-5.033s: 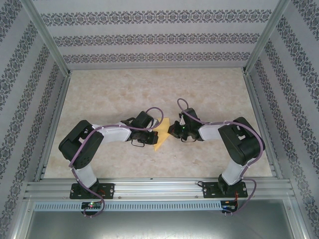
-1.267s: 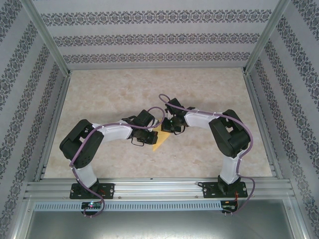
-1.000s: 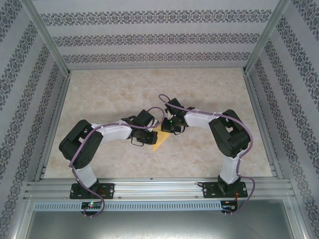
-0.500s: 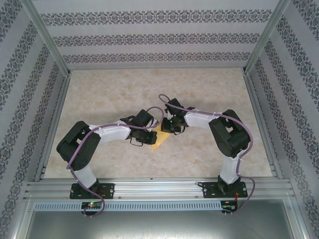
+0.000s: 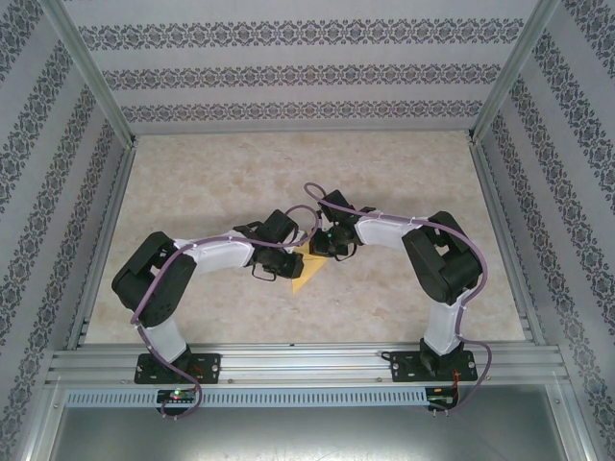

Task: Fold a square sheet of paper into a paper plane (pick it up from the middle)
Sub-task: Third fold the triangle at the center of the table.

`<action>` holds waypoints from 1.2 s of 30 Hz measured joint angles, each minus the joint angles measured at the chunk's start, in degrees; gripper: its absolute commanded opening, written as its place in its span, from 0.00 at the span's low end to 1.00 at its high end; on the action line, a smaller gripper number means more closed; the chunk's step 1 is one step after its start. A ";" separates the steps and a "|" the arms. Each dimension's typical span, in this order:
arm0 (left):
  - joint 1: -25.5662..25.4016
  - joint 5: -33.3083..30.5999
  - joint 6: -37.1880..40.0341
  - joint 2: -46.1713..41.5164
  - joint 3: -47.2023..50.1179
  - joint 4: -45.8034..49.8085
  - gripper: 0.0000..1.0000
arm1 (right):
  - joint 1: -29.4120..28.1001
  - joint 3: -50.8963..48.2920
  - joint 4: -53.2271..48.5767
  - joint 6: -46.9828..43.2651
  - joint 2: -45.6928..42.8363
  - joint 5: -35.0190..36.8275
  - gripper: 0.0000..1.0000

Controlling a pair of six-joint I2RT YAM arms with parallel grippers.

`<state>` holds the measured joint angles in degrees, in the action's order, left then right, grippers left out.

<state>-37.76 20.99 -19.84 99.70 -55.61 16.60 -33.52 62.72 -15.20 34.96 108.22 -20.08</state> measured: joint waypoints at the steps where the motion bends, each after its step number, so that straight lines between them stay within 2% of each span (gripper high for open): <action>1: 0.00 0.00 0.17 0.00 -0.24 0.09 0.15 | 0.00 -0.02 0.00 -0.50 0.00 -0.33 0.00; 7: 0.00 0.00 0.42 0.02 -0.59 0.46 0.18 | 0.31 -0.24 0.00 -1.99 0.00 -1.49 0.00; 23: 0.00 -0.02 1.68 2.16 -1.05 0.98 0.15 | 0.79 -1.95 1.27 -2.12 -1.55 -3.74 0.02; 27: 0.00 -0.02 1.88 2.21 -1.05 0.98 0.15 | 2.05 -5.84 3.04 -0.66 -8.15 -3.85 0.04; 32: 0.00 0.02 2.03 2.38 -1.16 0.96 0.14 | 3.21 -14.56 9.46 4.22 -21.97 -2.23 0.00; 36: 0.00 0.13 2.16 2.69 -1.40 0.92 0.14 | -1.40 -26.93 19.17 11.56 -30.86 0.17 0.00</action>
<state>-37.76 21.12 -17.67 102.39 -57.01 17.52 -34.92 35.79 3.97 46.52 77.36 -19.90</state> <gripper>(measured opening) 0.143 0.059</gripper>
